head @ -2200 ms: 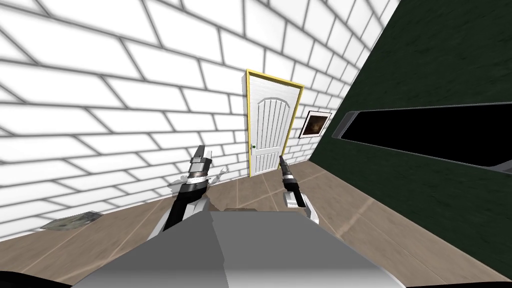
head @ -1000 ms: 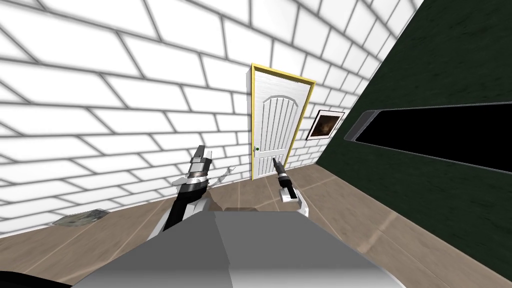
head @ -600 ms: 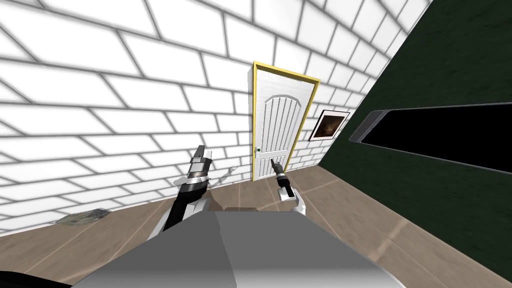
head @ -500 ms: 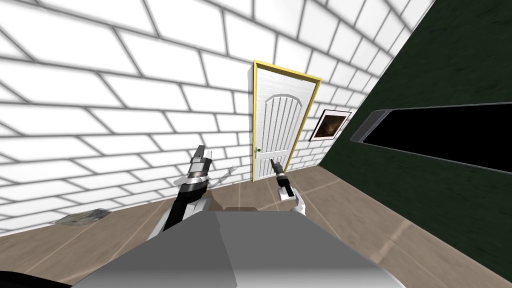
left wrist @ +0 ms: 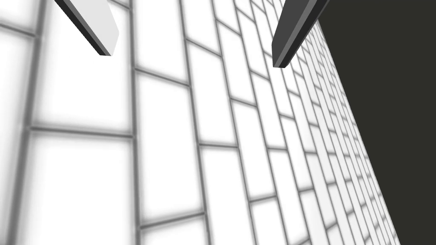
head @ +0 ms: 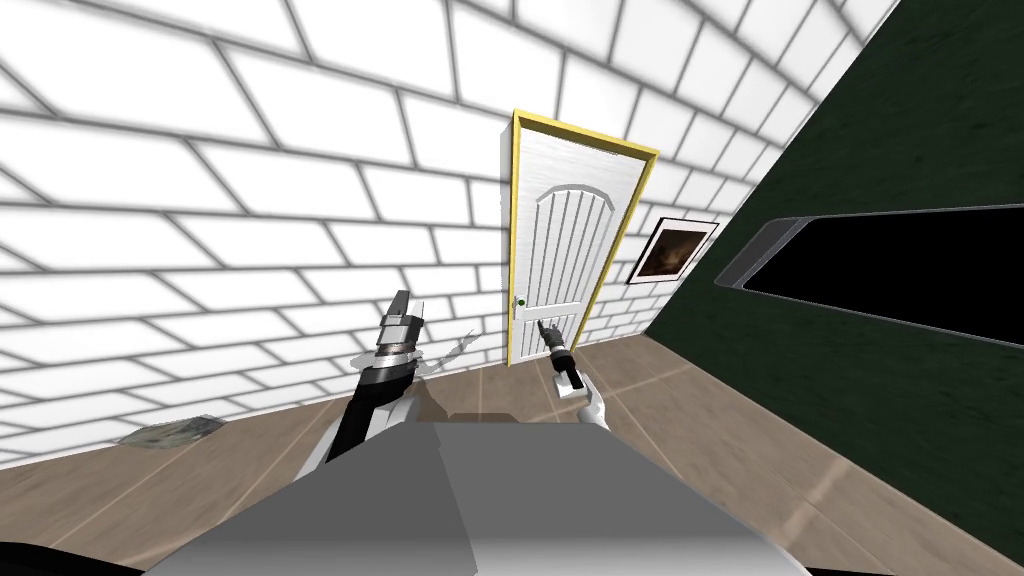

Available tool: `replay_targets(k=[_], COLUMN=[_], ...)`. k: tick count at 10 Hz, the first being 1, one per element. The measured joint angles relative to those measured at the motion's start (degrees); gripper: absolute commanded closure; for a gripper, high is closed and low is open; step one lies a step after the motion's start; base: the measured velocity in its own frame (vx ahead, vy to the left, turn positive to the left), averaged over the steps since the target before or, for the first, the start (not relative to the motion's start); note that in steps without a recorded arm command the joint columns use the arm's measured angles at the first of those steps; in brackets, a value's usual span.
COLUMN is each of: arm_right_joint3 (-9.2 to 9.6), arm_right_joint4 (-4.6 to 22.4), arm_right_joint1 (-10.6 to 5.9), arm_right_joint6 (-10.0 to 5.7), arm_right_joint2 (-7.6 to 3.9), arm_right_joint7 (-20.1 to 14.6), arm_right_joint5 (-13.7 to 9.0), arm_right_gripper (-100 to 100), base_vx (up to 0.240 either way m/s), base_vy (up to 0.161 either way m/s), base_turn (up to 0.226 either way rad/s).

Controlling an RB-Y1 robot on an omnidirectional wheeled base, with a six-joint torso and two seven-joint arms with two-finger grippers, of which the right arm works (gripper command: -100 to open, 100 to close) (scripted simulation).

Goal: Pull the door open

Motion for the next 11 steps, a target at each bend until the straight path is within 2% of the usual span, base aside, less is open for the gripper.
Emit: replay_targets(k=[1, 11], arm_right_joint3=[0.10, 1.36], arm_right_joint4=[1.5, 13.5], arm_right_joint1=[-1.02, -7.52], arm_right_joint6=[0.14, 0.19], arm_right_joint2=[-0.21, -0.66], arm_right_joint7=[1.5, 15.3], arm_right_joint5=[0.0, 0.3], arm_right_gripper=[-100, -100], base_vx=[0.091, 0.087], base_vy=[0.021, 0.014], base_turn=[0.046, 0.033])
